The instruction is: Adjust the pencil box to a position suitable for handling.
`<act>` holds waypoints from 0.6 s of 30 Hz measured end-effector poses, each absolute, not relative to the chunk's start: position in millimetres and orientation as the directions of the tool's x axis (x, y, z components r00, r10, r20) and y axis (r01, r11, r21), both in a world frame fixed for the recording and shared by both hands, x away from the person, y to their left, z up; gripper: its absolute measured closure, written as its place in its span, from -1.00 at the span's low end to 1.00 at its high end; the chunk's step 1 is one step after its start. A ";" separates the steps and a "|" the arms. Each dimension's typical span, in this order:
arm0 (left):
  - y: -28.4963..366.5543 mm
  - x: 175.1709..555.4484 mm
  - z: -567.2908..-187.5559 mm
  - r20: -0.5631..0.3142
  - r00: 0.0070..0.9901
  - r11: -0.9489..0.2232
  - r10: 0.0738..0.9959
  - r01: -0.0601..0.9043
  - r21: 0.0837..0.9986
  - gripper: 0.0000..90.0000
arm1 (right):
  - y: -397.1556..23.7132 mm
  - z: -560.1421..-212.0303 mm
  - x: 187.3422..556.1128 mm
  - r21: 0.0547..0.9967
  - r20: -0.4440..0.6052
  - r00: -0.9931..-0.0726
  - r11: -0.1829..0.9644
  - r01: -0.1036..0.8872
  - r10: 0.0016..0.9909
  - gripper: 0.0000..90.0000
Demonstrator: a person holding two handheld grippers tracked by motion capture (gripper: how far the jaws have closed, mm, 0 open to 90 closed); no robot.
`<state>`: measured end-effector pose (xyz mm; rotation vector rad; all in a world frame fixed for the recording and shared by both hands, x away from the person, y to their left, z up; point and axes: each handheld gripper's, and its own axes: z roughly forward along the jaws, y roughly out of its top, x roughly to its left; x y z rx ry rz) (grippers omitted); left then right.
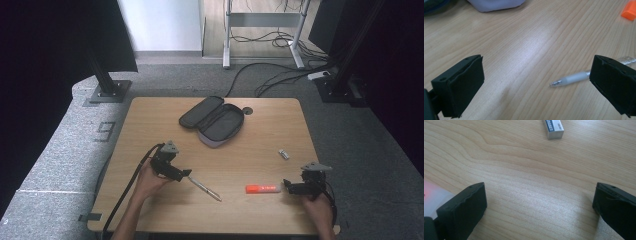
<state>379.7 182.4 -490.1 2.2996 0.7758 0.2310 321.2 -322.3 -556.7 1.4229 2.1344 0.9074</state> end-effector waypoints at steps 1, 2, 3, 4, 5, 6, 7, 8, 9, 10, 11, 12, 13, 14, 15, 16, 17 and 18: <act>181.6 380.8 -489.5 -0.051 0.808 -0.582 0.587 0.465 0.668 -1.00 | -322.3 -556.7 321.2 0.714 0.013 -0.390 0.264 0.648 0.921 -1.00; 180.7 382.3 -488.9 -0.059 0.809 -0.581 0.585 0.468 0.666 -1.00 | -322.3 -556.7 321.2 0.714 0.013 -0.390 0.264 0.648 0.921 -1.00; 179.7 383.2 -488.5 -0.055 0.808 -0.584 0.587 0.469 0.663 -1.00 | -322.3 -556.7 321.2 0.714 0.013 -0.390 0.264 0.648 0.921 -1.00; 177.7 384.5 -487.5 -0.045 0.808 -0.593 0.588 0.468 0.655 -1.00 | -322.3 -556.7 321.2 0.714 0.013 -0.390 0.265 0.648 0.921 -1.00; 175.8 385.5 -486.8 -0.039 0.809 -0.600 0.587 0.466 0.650 -1.00 | -322.3 -556.7 321.2 0.714 0.013 -0.390 0.264 0.648 0.921 -1.00; 173.9 386.7 -486.0 -0.032 0.811 -0.605 0.584 0.461 0.649 -0.99 | -322.3 -556.7 321.2 0.714 0.013 -0.390 0.264 0.648 0.921 -1.00; 172.4 387.4 -485.3 -0.029 0.812 -0.603 0.583 0.456 0.654 -0.99 | -322.3 -556.7 321.2 0.714 0.013 -0.390 0.264 0.648 0.921 -1.00; 171.0 388.9 -484.5 -0.036 0.814 -0.602 0.580 0.459 0.653 -0.98 | -322.3 -556.7 321.2 0.714 0.013 -0.390 0.264 0.648 0.921 -1.00; 169.9 390.2 -484.0 -0.035 0.817 -0.607 0.576 0.455 0.652 -0.98 | -322.3 -556.7 321.2 0.714 0.013 -0.390 0.265 0.648 0.921 -1.00; 167.1 391.8 -483.3 -0.030 0.817 -0.610 0.576 0.453 0.650 -0.97 | -322.3 -556.7 321.2 0.714 0.013 -0.390 0.264 0.648 0.921 -1.00; 165.8 393.1 -482.5 -0.023 0.820 -0.617 0.571 0.448 0.646 -0.97 | -322.3 -556.7 321.2 0.714 0.013 -0.390 0.264 0.648 0.921 -1.00; 163.4 395.1 -481.6 -0.026 0.822 -0.612 0.569 0.445 0.654 -0.97 | -322.3 -556.6 321.2 0.714 0.013 -0.390 0.264 0.649 0.921 -1.00; 162.5 396.6 -480.9 -0.034 0.822 -0.607 0.568 0.447 0.657 -0.96 | -322.3 -556.7 321.2 0.714 0.013 -0.390 0.264 0.648 0.921 -1.00; 161.0 399.5 -479.4 -0.042 0.824 -0.605 0.565 0.448 0.658 -0.96 | -322.3 -556.7 321.2 0.714 0.013 -0.390 0.264 0.648 0.921 -1.00; 159.4 401.6 -478.4 -0.044 0.825 -0.601 0.564 0.446 0.663 -0.94 | -322.3 -556.7 321.2 0.714 0.013 -0.390 0.264 0.648 0.921 -1.00; 157.7 403.5 -477.3 -0.045 0.826 -0.598 0.562 0.444 0.667 -0.93 | -322.3 -556.7 321.2 0.714 0.013 -0.390 0.264 0.648 0.921 -1.00; 156.9 405.0 -476.7 -0.046 0.829 -0.596 0.558 0.439 0.672 -0.90 | -322.3 -556.7 321.2 0.714 0.013 -0.390 0.264 0.648 0.921 -1.00; 155.0 408.0 -475.8 -0.056 0.834 -0.600 0.549 0.440 0.669 -0.89 | -322.3 -556.7 321.2 0.714 0.013 -0.390 0.264 0.648 0.921 -1.00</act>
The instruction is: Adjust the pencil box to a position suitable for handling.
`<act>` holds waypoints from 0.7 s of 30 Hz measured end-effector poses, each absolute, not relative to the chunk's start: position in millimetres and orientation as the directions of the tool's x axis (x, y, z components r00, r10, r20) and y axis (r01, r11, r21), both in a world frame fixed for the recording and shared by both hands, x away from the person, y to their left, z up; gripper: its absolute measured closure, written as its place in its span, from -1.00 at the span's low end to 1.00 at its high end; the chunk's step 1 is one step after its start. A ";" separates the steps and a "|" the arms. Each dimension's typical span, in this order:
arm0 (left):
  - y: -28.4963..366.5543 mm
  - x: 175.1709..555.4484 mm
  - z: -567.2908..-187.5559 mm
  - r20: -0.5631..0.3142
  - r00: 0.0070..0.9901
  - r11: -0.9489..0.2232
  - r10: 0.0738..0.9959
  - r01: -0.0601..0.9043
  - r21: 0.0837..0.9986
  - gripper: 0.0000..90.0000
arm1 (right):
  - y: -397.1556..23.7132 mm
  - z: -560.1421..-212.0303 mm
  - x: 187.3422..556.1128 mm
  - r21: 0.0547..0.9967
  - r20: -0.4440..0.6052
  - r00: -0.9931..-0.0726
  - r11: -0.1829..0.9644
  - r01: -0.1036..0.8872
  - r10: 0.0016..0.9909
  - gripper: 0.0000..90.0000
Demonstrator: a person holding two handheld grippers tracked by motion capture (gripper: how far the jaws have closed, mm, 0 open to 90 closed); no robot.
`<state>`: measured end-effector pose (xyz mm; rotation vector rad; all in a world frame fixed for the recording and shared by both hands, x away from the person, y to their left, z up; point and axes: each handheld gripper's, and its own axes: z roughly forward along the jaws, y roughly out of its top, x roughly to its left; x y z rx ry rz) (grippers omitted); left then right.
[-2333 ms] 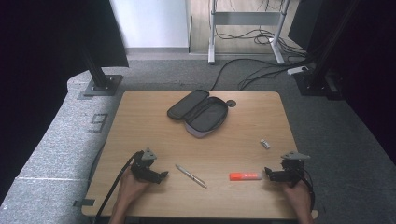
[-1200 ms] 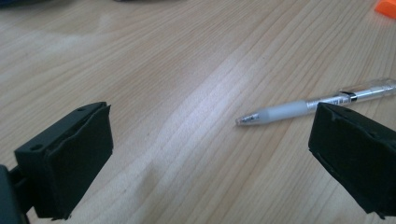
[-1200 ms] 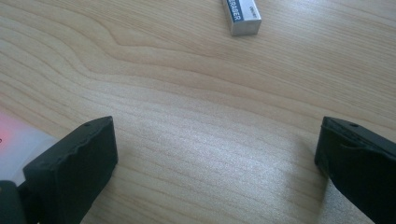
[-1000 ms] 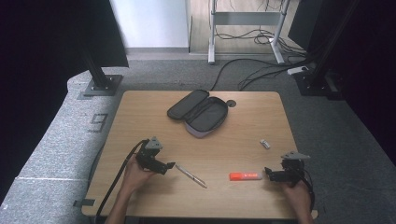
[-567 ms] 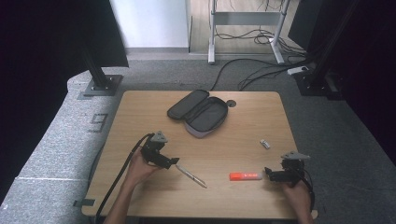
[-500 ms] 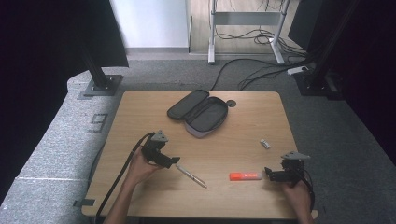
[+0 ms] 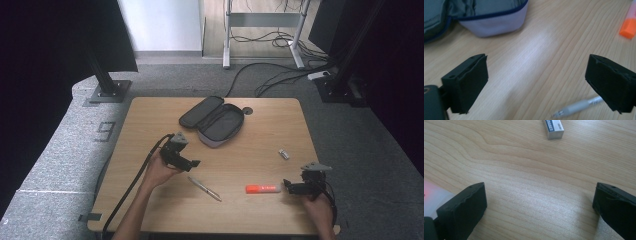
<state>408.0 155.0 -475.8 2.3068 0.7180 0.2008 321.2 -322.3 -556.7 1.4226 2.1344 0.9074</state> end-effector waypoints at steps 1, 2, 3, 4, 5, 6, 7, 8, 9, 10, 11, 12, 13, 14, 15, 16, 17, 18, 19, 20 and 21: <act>153.3 409.2 -475.7 -0.054 0.835 -0.603 0.547 0.438 0.666 -0.89 | -322.3 -556.7 321.2 0.714 0.013 -0.390 0.264 0.648 0.921 -1.00; 150.3 410.9 -475.1 -0.037 0.837 -0.616 0.546 0.431 0.660 -0.89 | -322.3 -556.7 321.2 0.714 0.013 -0.390 0.264 0.648 0.921 -1.00; 148.5 411.7 -474.9 -0.030 0.838 -0.620 0.546 0.428 0.657 -0.88 | -322.3 -556.6 321.2 0.714 0.014 -0.390 0.264 0.649 0.921 -1.00; 147.0 413.0 -474.7 -0.025 0.841 -0.624 0.541 0.421 0.658 -0.87 | -322.3 -556.6 321.2 0.714 0.013 -0.390 0.264 0.649 0.921 -1.00; 145.3 415.4 -474.3 -0.026 0.843 -0.629 0.538 0.421 0.653 -0.86 | -322.3 -556.7 321.2 0.714 0.013 -0.390 0.264 0.648 0.921 -1.00; 143.2 417.2 -474.2 -0.018 0.843 -0.634 0.538 0.419 0.651 -0.86 | -322.3 -556.7 321.2 0.714 0.013 -0.390 0.264 0.648 0.921 -1.00; 141.9 418.3 -474.2 -0.016 0.841 -0.633 0.541 0.419 0.651 -0.85 | -322.3 -556.7 321.2 0.714 0.013 -0.390 0.264 0.648 0.921 -1.00; 141.1 419.6 -473.9 -0.011 0.842 -0.636 0.539 0.416 0.650 -0.84 | -322.3 -556.7 321.2 0.714 0.013 -0.390 0.264 0.648 0.921 -1.00; 139.7 421.6 -473.7 -0.008 0.841 -0.633 0.541 0.413 0.655 -0.83 | -322.3 -556.7 321.2 0.714 0.014 -0.390 0.264 0.649 0.921 -1.00; 139.4 423.2 -473.5 -0.014 0.839 -0.622 0.544 0.414 0.665 -0.81 | -322.3 -556.7 321.2 0.714 0.013 -0.390 0.264 0.648 0.921 -1.00; 139.7 424.9 -473.4 -0.024 0.839 -0.615 0.543 0.417 0.669 -0.79 | -322.3 -556.7 321.2 0.714 0.014 -0.390 0.265 0.648 0.921 -1.00; 139.9 427.9 -473.4 -0.035 0.838 -0.608 0.544 0.423 0.672 -0.77 | -322.3 -556.7 321.2 0.714 0.014 -0.390 0.264 0.648 0.921 -1.00; 139.3 429.2 -473.8 -0.036 0.836 -0.605 0.548 0.425 0.673 -0.77 | -322.3 -556.7 321.2 0.714 0.013 -0.390 0.264 0.648 0.921 -1.00; 138.1 431.4 -474.3 -0.030 0.835 -0.608 0.550 0.424 0.671 -0.76 | -322.3 -556.6 321.2 0.714 0.014 -0.390 0.264 0.649 0.921 -1.00; 137.4 432.8 -474.4 -0.025 0.835 -0.613 0.550 0.424 0.667 -0.74 | -322.3 -556.6 321.2 0.714 0.013 -0.390 0.264 0.648 0.921 -1.00; 135.8 435.0 -474.7 -0.022 0.834 -0.617 0.551 0.425 0.663 -0.73 | -322.3 -556.7 321.2 0.714 0.014 -0.390 0.264 0.648 0.921 -1.00; 134.8 436.0 -475.0 -0.020 0.835 -0.618 0.550 0.423 0.662 -0.72 | -322.3 -556.6 321.2 0.714 0.014 -0.391 0.265 0.648 0.920 -1.00; 133.4 437.3 -475.4 -0.020 0.835 -0.615 0.550 0.421 0.667 -0.71 | -322.3 -556.6 321.2 0.714 0.014 -0.391 0.265 0.648 0.920 -1.00; 132.9 438.5 -475.7 -0.024 0.836 -0.615 0.548 0.422 0.666 -0.69 | -322.3 -556.6 321.2 0.714 0.015 -0.391 0.264 0.648 0.920 -1.00; 131.5 439.7 -476.5 -0.029 0.834 -0.613 0.550 0.428 0.664 -0.69 | -322.3 -556.6 321.2 0.714 0.015 -0.391 0.264 0.648 0.920 -1.00; 130.1 441.2 -477.1 -0.022 0.837 -0.623 0.547 0.424 0.657 -0.69 | -322.3 -556.6 321.2 0.714 0.015 -0.391 0.264 0.648 0.920 -1.00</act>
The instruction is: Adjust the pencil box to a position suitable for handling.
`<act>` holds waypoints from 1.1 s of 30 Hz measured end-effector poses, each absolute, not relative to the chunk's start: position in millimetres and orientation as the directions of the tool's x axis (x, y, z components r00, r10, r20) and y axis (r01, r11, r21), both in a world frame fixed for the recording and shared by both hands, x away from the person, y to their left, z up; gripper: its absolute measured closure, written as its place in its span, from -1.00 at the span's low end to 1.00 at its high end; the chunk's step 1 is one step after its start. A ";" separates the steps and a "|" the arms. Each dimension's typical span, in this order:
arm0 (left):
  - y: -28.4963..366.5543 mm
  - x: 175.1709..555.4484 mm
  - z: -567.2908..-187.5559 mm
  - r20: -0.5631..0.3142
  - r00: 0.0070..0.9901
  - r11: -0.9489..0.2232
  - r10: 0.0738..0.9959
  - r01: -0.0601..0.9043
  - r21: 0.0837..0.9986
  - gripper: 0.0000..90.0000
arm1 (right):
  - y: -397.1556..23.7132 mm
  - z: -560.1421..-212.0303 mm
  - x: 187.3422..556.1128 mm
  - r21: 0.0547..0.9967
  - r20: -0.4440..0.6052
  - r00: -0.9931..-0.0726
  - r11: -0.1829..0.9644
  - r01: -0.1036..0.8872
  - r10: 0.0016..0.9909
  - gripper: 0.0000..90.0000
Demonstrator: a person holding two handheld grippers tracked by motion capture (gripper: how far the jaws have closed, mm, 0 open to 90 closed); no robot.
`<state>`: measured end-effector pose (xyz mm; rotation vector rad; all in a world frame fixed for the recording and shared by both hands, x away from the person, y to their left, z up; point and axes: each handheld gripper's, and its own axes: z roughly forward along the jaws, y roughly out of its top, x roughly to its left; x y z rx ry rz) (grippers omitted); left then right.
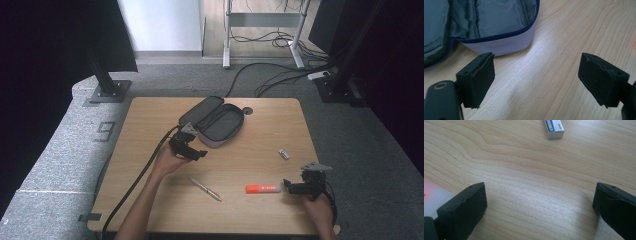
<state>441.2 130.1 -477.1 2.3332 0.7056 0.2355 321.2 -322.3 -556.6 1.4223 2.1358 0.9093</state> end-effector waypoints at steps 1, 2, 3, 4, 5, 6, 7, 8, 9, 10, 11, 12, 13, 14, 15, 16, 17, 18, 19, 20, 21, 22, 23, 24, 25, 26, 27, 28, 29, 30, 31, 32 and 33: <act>128.2 442.2 -477.5 -0.021 0.838 -0.628 0.546 0.426 0.651 -0.68 | -322.4 -556.6 321.2 0.714 0.015 -0.392 0.265 0.648 0.920 -1.00; 126.3 443.5 -477.7 -0.025 0.839 -0.631 0.543 0.428 0.647 -0.68 | -322.4 -556.6 321.2 0.714 0.015 -0.391 0.264 0.648 0.920 -1.00; 124.2 444.5 -477.5 -0.029 0.840 -0.632 0.542 0.430 0.645 -0.68 | -322.3 -556.6 321.2 0.714 0.015 -0.391 0.264 0.648 0.920 -1.00; 122.9 444.8 -477.3 -0.029 0.841 -0.631 0.539 0.427 0.647 -0.67 | -322.3 -556.6 321.2 0.714 0.015 -0.391 0.264 0.648 0.920 -1.00; 120.9 445.5 -477.1 -0.036 0.843 -0.625 0.536 0.426 0.654 -0.65 | -322.3 -556.6 321.2 0.714 0.014 -0.391 0.264 0.648 0.920 -1.00; 119.4 446.5 -476.5 -0.043 0.842 -0.625 0.537 0.432 0.651 -0.63 | -322.3 -556.6 321.2 0.714 0.014 -0.391 0.265 0.648 0.920 -1.00; 117.5 447.2 -476.2 -0.041 0.842 -0.627 0.538 0.433 0.648 -0.62 | -322.3 -556.6 321.2 0.714 0.014 -0.391 0.264 0.648 0.920 -1.00; 115.5 447.9 -475.8 -0.035 0.843 -0.633 0.536 0.429 0.645 -0.62 | -322.3 -556.6 321.2 0.714 0.015 -0.391 0.264 0.648 0.920 -1.00; 113.4 449.0 -475.6 -0.033 0.845 -0.638 0.534 0.428 0.640 -0.61 | -322.4 -556.6 321.2 0.714 0.015 -0.392 0.264 0.648 0.920 -1.00; 111.7 449.5 -475.4 -0.033 0.845 -0.638 0.534 0.429 0.639 -0.61 | -322.4 -556.6 321.2 0.714 0.014 -0.392 0.265 0.648 0.920 -1.00; 110.0 450.1 -475.1 -0.032 0.845 -0.635 0.533 0.425 0.645 -0.61 | -322.3 -556.6 321.2 0.714 0.015 -0.391 0.264 0.648 0.920 -1.00; 108.4 451.5 -474.6 -0.039 0.847 -0.630 0.531 0.425 0.650 -0.60 | -322.4 -556.6 321.2 0.714 0.014 -0.392 0.265 0.648 0.920 -1.00; 107.2 453.0 -474.5 -0.044 0.848 -0.628 0.529 0.425 0.651 -0.60 | -322.4 -556.6 321.2 0.714 0.014 -0.391 0.264 0.648 0.920 -1.00; 105.3 454.5 -474.4 -0.039 0.849 -0.632 0.528 0.423 0.649 -0.60 | -322.3 -556.6 321.2 0.714 0.014 -0.391 0.265 0.648 0.920 -1.00; 103.5 455.7 -474.5 -0.037 0.848 -0.636 0.528 0.424 0.645 -0.58 | -322.4 -556.6 321.2 0.714 0.015 -0.391 0.264 0.648 0.920 -1.00; 102.3 456.8 -474.4 -0.036 0.850 -0.640 0.525 0.422 0.642 -0.58 | -322.3 -556.6 321.1 0.714 0.014 -0.391 0.264 0.648 0.920 -1.00; 100.7 457.7 -474.4 -0.037 0.850 -0.639 0.525 0.423 0.643 -0.58 | -322.3 -556.6 321.1 0.714 0.015 -0.391 0.264 0.648 0.920 -1.00; 99.4 458.9 -474.6 -0.043 0.852 -0.637 0.522 0.423 0.645 -0.57 | -322.3 -556.6 321.1 0.714 0.015 -0.391 0.265 0.648 0.920 -1.00; 98.2 459.9 -475.0 -0.051 0.852 -0.634 0.520 0.425 0.646 -0.56 | -322.4 -556.6 321.2 0.714 0.014 -0.392 0.265 0.648 0.920 -1.00; 96.9 461.1 -475.5 -0.051 0.853 -0.636 0.519 0.425 0.644 -0.55 | -322.4 -556.6 321.2 0.714 0.014 -0.392 0.265 0.648 0.920 -1.00; 95.3 462.1 -476.2 -0.047 0.852 -0.639 0.521 0.426 0.640 -0.54 | -322.4 -556.6 321.1 0.714 0.014 -0.392 0.265 0.648 0.920 -1.00; 93.9 463.5 -476.6 -0.041 0.854 -0.646 0.519 0.423 0.635 -0.53 | -322.4 -556.6 321.1 0.714 0.014 -0.392 0.265 0.648 0.920 -1.00; 92.7 464.5 -476.9 -0.040 0.853 -0.647 0.520 0.424 0.634 -0.52 | -322.4 -556.7 321.1 0.714 0.014 -0.392 0.265 0.648 0.920 -1.00; 91.1 466.1 -477.1 -0.041 0.853 -0.648 0.520 0.425 0.632 -0.51 | -322.3 -556.6 321.1 0.714 0.014 -0.391 0.264 0.648 0.920 -1.00; 89.8 467.5 -477.2 -0.038 0.854 -0.647 0.519 0.421 0.636 -0.50 | -322.4 -556.7 321.2 0.714 0.014 -0.391 0.265 0.648 0.920 -1.00; 88.7 468.6 -477.0 -0.039 0.854 -0.642 0.519 0.420 0.641 -0.47 | -322.4 -556.6 321.1 0.714 0.014 -0.391 0.265 0.648 0.920 -1.00; 87.7 470.3 -476.8 -0.046 0.855 -0.635 0.516 0.418 0.649 -0.45 | -322.4 -556.7 321.2 0.714 0.014 -0.391 0.265 0.648 0.920 -1.00; 86.7 471.6 -476.8 -0.042 0.856 -0.634 0.515 0.413 0.653 -0.42 | -322.4 -556.7 321.2 0.714 0.014 -0.392 0.265 0.648 0.920 -1.00; 85.4 472.5 -476.9 -0.036 0.856 -0.635 0.516 0.410 0.654 -0.39 | -322.4 -556.7 321.2 0.714 0.014 -0.391 0.265 0.648 0.920 -1.00; 84.2 473.8 -477.3 -0.035 0.858 -0.638 0.512 0.407 0.654 -0.38 | -322.4 -556.7 321.2 0.714 0.014 -0.391 0.265 0.648 0.920 -1.00; 82.9 475.1 -477.8 -0.036 0.859 -0.640 0.511 0.408 0.651 -0.36 | -322.4 -556.7 321.2 0.714 0.014 -0.391 0.265 0.648 0.920 -1.00; 81.6 476.4 -478.5 -0.032 0.860 -0.643 0.509 0.405 0.650 -0.34 | -322.4 -556.7 321.2 0.714 0.014 -0.392 0.265 0.648 0.920 -1.00; 80.3 477.5 -479.3 -0.031 0.860 -0.643 0.509 0.404 0.651 -0.33 | -322.4 -556.7 321.2 0.714 0.014 -0.391 0.265 0.648 0.920 -1.00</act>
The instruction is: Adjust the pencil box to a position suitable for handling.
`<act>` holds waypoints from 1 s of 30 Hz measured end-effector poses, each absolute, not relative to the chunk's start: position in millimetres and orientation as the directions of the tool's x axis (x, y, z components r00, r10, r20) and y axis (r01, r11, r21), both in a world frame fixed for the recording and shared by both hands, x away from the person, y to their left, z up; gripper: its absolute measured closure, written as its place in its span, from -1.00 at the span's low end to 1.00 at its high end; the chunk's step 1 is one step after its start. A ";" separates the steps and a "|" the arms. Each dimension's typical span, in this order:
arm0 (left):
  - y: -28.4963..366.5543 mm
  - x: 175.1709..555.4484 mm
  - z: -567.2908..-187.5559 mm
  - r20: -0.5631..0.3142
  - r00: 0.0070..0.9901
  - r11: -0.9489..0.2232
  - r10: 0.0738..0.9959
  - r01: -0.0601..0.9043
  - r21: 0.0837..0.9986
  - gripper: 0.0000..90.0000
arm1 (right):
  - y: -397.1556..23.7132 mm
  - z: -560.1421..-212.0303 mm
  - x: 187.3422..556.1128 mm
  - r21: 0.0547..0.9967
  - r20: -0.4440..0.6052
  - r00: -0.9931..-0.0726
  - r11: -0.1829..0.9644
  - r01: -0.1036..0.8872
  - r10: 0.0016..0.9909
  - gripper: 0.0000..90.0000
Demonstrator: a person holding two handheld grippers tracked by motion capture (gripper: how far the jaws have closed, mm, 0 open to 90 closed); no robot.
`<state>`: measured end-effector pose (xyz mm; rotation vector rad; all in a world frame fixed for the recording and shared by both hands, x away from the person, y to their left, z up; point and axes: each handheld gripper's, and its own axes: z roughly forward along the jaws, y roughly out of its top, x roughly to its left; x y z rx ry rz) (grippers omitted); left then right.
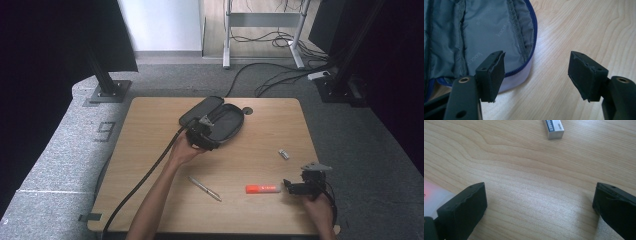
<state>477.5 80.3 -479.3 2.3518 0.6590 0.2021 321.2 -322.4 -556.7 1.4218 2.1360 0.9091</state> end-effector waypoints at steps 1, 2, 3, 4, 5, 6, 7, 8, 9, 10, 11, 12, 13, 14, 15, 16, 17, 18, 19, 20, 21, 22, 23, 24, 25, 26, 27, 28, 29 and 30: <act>80.3 477.5 -479.3 -0.031 0.860 -0.643 0.509 0.404 0.651 -0.30 | -322.4 -556.7 321.2 0.714 0.014 -0.391 0.265 0.648 0.920 -1.00; 79.4 480.4 -480.8 -0.044 0.861 -0.633 0.507 0.405 0.660 -0.27 | -322.3 -556.7 321.1 0.714 0.014 -0.391 0.265 0.648 0.920 -1.00; 79.4 482.1 -481.7 -0.049 0.860 -0.626 0.508 0.408 0.665 -0.24 | -322.4 -556.7 321.2 0.714 0.014 -0.391 0.265 0.648 0.920 -1.00; 79.0 484.0 -483.1 -0.054 0.858 -0.620 0.510 0.411 0.669 -0.21 | -322.4 -556.7 321.2 0.714 0.014 -0.391 0.265 0.648 0.920 -1.00; 78.7 485.2 -484.0 -0.059 0.858 -0.617 0.511 0.414 0.670 -0.18 | -322.4 -556.7 321.2 0.714 0.014 -0.391 0.265 0.648 0.920 -1.00; 78.1 486.7 -485.4 -0.063 0.856 -0.614 0.514 0.418 0.669 -0.16 | -322.5 -556.7 321.2 0.715 0.013 -0.392 0.266 0.647 0.920 -1.00; 77.2 488.0 -486.7 -0.059 0.856 -0.618 0.513 0.417 0.667 -0.15 | -322.5 -556.7 321.2 0.714 0.013 -0.393 0.266 0.647 0.920 -1.00; 76.0 489.0 -488.4 -0.058 0.856 -0.619 0.513 0.416 0.667 -0.14 | -322.5 -556.7 321.2 0.715 0.013 -0.393 0.266 0.647 0.920 -1.00; 75.1 490.2 -489.8 -0.058 0.858 -0.623 0.511 0.416 0.662 -0.13 | -322.5 -556.7 321.2 0.715 0.013 -0.393 0.266 0.647 0.920 -1.00; 75.1 490.2 -489.8 -0.058 0.858 -0.623 0.511 0.416 0.662 -0.09 | -322.5 -556.7 321.2 0.715 0.013 -0.393 0.266 0.647 0.920 -1.00; 72.9 492.0 -492.5 -0.057 0.860 -0.628 0.508 0.415 0.658 -0.06 | -322.5 -556.7 321.2 0.715 0.013 -0.393 0.266 0.647 0.920 -1.00; 72.1 493.1 -493.6 -0.058 0.860 -0.628 0.507 0.415 0.658 -0.04 | -322.5 -556.7 321.2 0.715 0.013 -0.393 0.266 0.647 0.920 -1.00; 71.4 493.9 -494.7 -0.062 0.860 -0.625 0.507 0.416 0.660 0.01 | -322.5 -556.7 321.2 0.715 0.013 -0.393 0.266 0.647 0.920 -1.00; 71.4 493.9 -494.7 -0.062 0.860 -0.625 0.507 0.416 0.660 0.06 | -322.5 -556.7 321.2 0.715 0.013 -0.393 0.266 0.647 0.920 -1.00; 70.1 494.7 -496.6 -0.060 0.859 -0.622 0.508 0.414 0.665 0.10 | -322.5 -556.7 321.2 0.715 0.013 -0.393 0.266 0.647 0.920 -1.00; 70.1 494.7 -496.6 -0.060 0.859 -0.622 0.508 0.414 0.665 0.14 | -322.5 -556.7 321.2 0.715 0.013 -0.393 0.266 0.647 0.920 -1.00; 69.9 495.8 -498.5 -0.070 0.857 -0.610 0.511 0.419 0.673 0.18 | -322.5 -556.7 321.3 0.715 0.013 -0.394 0.267 0.646 0.919 -1.00; 70.1 496.3 -499.3 -0.075 0.857 -0.608 0.509 0.420 0.673 0.21 | -322.5 -556.8 321.4 0.715 0.012 -0.395 0.268 0.646 0.919 -1.00; 70.1 496.8 -500.4 -0.078 0.857 -0.607 0.509 0.422 0.673 0.24 | -322.6 -556.8 321.4 0.715 0.012 -0.395 0.269 0.645 0.918 -1.00; 70.1 496.8 -500.4 -0.078 0.857 -0.607 0.509 0.422 0.673 0.28 | -322.5 -556.7 321.4 0.715 0.013 -0.395 0.268 0.646 0.919 -1.00; 70.3 497.7 -502.9 -0.087 0.859 -0.607 0.505 0.425 0.671 0.31 | -322.5 -556.7 321.4 0.715 0.013 -0.395 0.268 0.646 0.919 -1.00; 70.3 497.7 -502.9 -0.087 0.859 -0.607 0.505 0.425 0.671 0.34 | -322.5 -556.7 321.4 0.715 0.013 -0.395 0.268 0.646 0.919 -1.00; 70.3 498.3 -505.6 -0.095 0.859 -0.610 0.503 0.430 0.666 0.36 | -322.5 -556.7 321.4 0.715 0.013 -0.395 0.268 0.646 0.919 -1.00; 70.3 498.6 -507.0 -0.098 0.859 -0.610 0.503 0.433 0.663 0.38 | -322.4 -556.7 321.4 0.715 0.013 -0.395 0.268 0.646 0.919 -1.00; 70.1 498.8 -508.4 -0.099 0.858 -0.610 0.504 0.435 0.662 0.40 | -322.4 -556.7 321.4 0.715 0.013 -0.395 0.268 0.646 0.919 -1.00; 70.2 499.0 -509.5 -0.098 0.859 -0.613 0.503 0.434 0.661 0.44 | -322.4 -556.7 321.4 0.715 0.013 -0.395 0.268 0.646 0.919 -1.00; 70.1 499.1 -510.5 -0.101 0.858 -0.612 0.504 0.437 0.659 0.48 | -322.4 -556.7 321.4 0.715 0.013 -0.395 0.268 0.646 0.919 -1.00; 70.1 499.2 -511.1 -0.101 0.857 -0.612 0.505 0.438 0.658 0.51 | -322.4 -556.7 321.4 0.715 0.013 -0.395 0.268 0.646 0.919 -1.00; 70.0 499.0 -511.9 -0.099 0.858 -0.614 0.504 0.437 0.658 0.54 | -322.5 -556.7 321.4 0.715 0.013 -0.395 0.268 0.646 0.918 -1.00; 69.7 498.6 -512.5 -0.094 0.860 -0.617 0.502 0.432 0.657 0.58 | -322.4 -556.7 321.4 0.715 0.013 -0.395 0.268 0.646 0.919 -1.00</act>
